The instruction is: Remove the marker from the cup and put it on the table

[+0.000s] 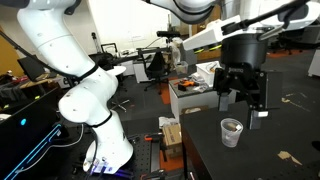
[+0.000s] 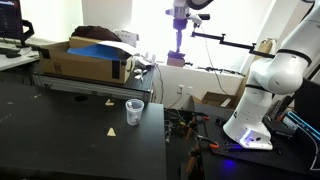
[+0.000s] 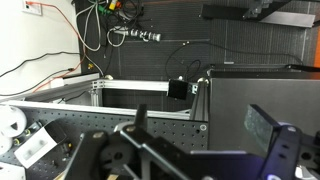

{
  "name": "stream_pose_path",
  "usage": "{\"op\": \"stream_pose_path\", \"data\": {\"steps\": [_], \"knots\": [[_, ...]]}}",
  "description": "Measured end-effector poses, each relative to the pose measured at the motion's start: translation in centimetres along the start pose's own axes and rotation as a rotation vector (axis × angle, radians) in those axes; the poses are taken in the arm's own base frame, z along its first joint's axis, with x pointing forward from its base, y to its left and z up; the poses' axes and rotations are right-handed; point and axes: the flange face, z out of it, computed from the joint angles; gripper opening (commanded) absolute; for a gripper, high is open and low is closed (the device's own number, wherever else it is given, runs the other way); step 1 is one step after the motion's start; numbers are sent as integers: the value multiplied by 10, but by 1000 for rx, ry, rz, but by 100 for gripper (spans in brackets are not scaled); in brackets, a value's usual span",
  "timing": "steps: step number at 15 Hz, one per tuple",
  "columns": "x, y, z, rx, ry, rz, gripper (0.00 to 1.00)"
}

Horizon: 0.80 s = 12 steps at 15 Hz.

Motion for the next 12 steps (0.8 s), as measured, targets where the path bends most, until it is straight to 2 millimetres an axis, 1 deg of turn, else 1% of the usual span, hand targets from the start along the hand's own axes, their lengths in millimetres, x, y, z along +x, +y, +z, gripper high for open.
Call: {"op": "stream_pose_path", "data": {"steps": [3, 6, 12], "knots": [[3, -5, -2, 3, 5, -10, 100], [8, -15, -4, 14, 13, -26, 100], [23, -46, -7, 48, 29, -76, 100]]}}
